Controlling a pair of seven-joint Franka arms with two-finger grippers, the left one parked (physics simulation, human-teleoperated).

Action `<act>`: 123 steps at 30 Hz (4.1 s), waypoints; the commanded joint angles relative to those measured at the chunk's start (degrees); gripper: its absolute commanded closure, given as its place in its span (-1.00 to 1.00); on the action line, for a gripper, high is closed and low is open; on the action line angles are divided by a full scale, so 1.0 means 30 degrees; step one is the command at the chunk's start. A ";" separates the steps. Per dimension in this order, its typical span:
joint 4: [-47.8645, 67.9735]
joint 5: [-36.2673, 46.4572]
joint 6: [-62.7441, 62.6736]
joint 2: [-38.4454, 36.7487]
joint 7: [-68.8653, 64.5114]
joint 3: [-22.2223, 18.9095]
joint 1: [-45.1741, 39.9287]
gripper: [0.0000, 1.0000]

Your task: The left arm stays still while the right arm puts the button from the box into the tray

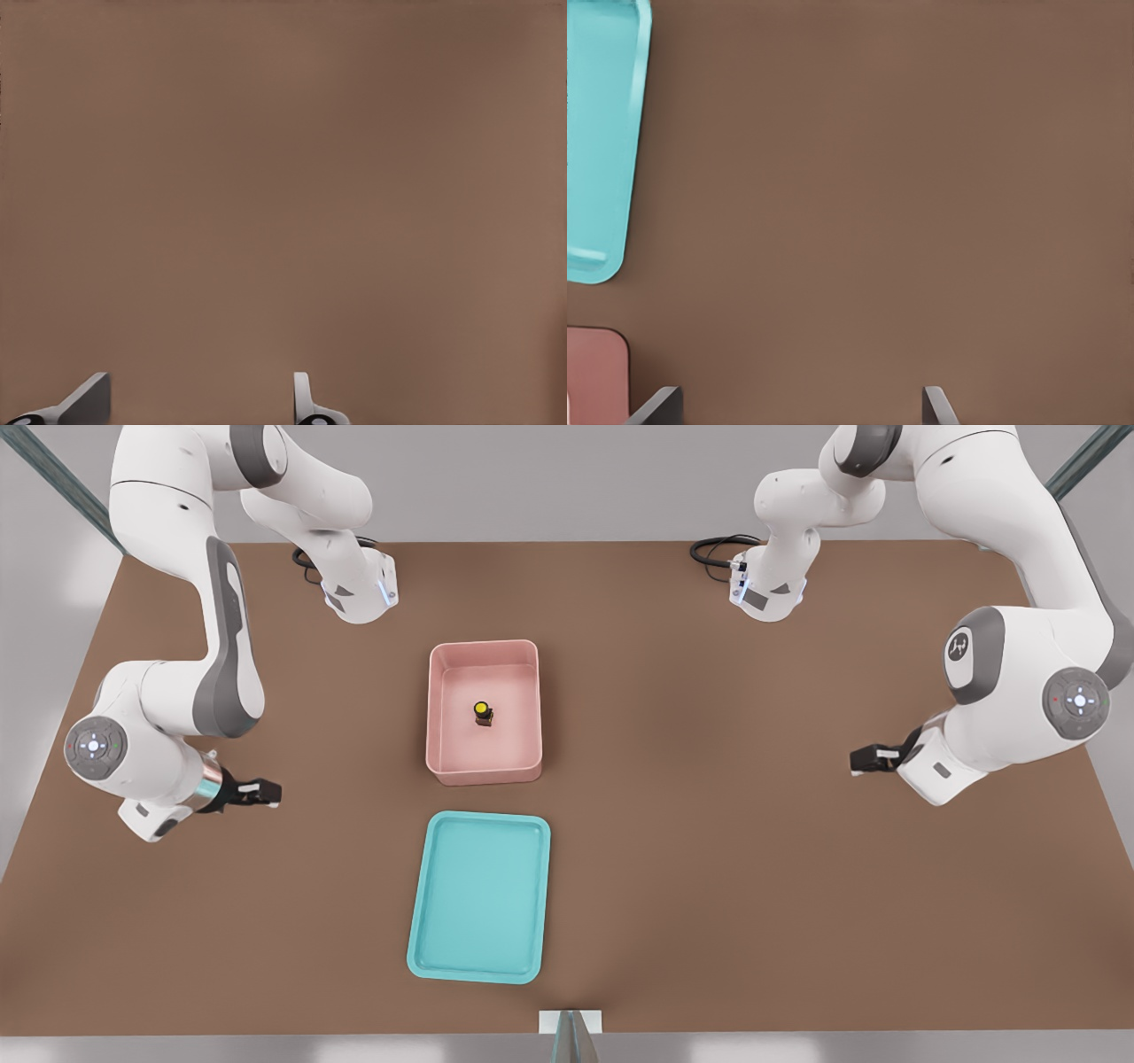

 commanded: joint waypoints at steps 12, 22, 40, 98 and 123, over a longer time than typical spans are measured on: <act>-0.4151 0.2370 0.4975 -0.0354 1.3583 0.1006 0.8352 -1.00; -1.2210 0.2780 1.0337 -0.3050 1.8272 0.1739 1.1779 -1.00; -1.5024 0.2692 1.3766 -0.2289 1.8828 0.1768 1.2219 -1.00; -0.1079 0.2018 0.5505 0.2720 1.5782 0.0772 0.7209 0.08; 0.8326 0.1549 0.6237 1.2184 1.5635 0.0831 0.7092 0.08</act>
